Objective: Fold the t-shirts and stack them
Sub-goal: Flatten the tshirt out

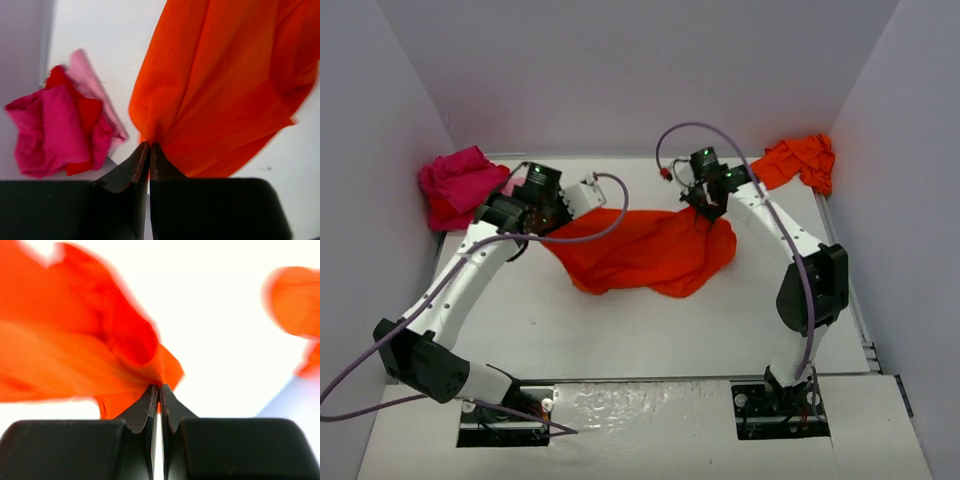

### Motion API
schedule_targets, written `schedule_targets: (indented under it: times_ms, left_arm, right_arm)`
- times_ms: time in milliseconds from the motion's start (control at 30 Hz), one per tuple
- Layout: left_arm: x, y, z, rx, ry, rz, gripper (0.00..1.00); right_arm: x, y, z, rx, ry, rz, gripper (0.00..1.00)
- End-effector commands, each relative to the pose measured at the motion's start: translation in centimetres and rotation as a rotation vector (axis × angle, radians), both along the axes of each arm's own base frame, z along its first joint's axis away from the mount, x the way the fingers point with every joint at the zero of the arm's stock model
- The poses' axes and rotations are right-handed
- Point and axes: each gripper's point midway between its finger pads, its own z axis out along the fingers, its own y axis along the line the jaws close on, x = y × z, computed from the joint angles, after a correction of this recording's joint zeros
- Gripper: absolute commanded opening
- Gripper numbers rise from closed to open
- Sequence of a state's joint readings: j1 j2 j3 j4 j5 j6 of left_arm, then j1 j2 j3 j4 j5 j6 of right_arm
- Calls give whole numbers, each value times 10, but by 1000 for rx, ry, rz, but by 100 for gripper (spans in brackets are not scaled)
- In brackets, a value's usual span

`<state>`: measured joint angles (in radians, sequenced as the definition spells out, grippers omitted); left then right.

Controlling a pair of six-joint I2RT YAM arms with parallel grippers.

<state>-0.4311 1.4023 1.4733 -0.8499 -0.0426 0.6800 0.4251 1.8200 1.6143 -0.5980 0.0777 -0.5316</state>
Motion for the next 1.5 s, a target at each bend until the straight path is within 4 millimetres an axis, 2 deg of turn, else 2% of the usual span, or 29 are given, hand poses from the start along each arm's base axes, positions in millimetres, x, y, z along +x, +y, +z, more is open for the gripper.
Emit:
schedule_targets:
  times_ms: [0, 100, 200, 267, 367, 400, 467, 533, 600, 700, 733, 800, 867, 967, 1067, 1200, 1267, 1333, 1400, 1467]
  left_arm:
    - [2, 38, 140, -134, -374, 164, 0]
    - [-7, 56, 180, -161, -489, 237, 0]
    - [-19, 68, 214, -203, -583, 292, 1]
    - [-29, 78, 227, -221, -623, 330, 2]
    - [-59, 80, 241, -265, -633, 269, 2]
    - [-72, 73, 241, -283, -605, 208, 2]
    - [-99, 68, 237, -314, -557, 141, 2]
    - [-117, 65, 240, -341, -542, 97, 3]
    - [-139, 69, 246, -345, -543, 77, 3]
    - [-168, 72, 257, -356, -551, 41, 4]
    - [-176, 73, 259, -359, -553, 30, 4]
    - [-181, 76, 258, -345, -542, 30, 6]
    - [-176, 75, 247, -323, -506, 35, 7]
    - [-157, 71, 226, -282, -438, 38, 7]
    - [-128, 62, 184, -242, -317, 42, 6]
    - [-103, 29, 140, -298, -145, -30, 7]
    - [-86, 8, 101, -318, -6, -68, 14]
    - [-78, -11, 86, -347, 53, -116, 16]
    - [-60, -30, 56, -350, 121, -152, 18]
    - [-52, -50, 33, -332, 175, -189, 16]
  right_arm:
    - [-5, -44, 133, -22, -314, -86, 0]
    - [-10, -43, 164, 71, -388, -91, 0]
    - [-18, -58, 207, 105, -513, -142, 0]
    - [-24, -57, 213, 164, -520, -125, 0]
    - [-47, -61, 209, 95, -488, -109, 0]
    - [-56, -63, 213, 109, -489, -100, 0]
    - [-77, -61, 226, 156, -504, -58, 0]
    - [-104, -59, 244, 242, -517, -1, 0]
    - [-118, -68, 261, 288, -550, -4, 0]
    - [-149, -77, 284, 348, -601, 22, 0]
    - [-157, -78, 289, 361, -616, 29, 0]
    - [-164, -70, 285, 387, -592, 72, 0]
    - [-162, -63, 274, 403, -550, 98, 0]
    - [-146, -55, 239, 391, -435, 110, 0]
    - [-125, -52, 186, 338, -282, 95, 0]
    - [-109, -52, 141, 266, -168, 76, 0]
    - [-105, -53, 126, 241, -135, 68, 0]
    - [-102, -52, 118, 227, -125, 61, 0]
    - [-98, -54, 115, 214, -130, 48, 0]
    - [-92, -57, 112, 192, -140, 30, 0]
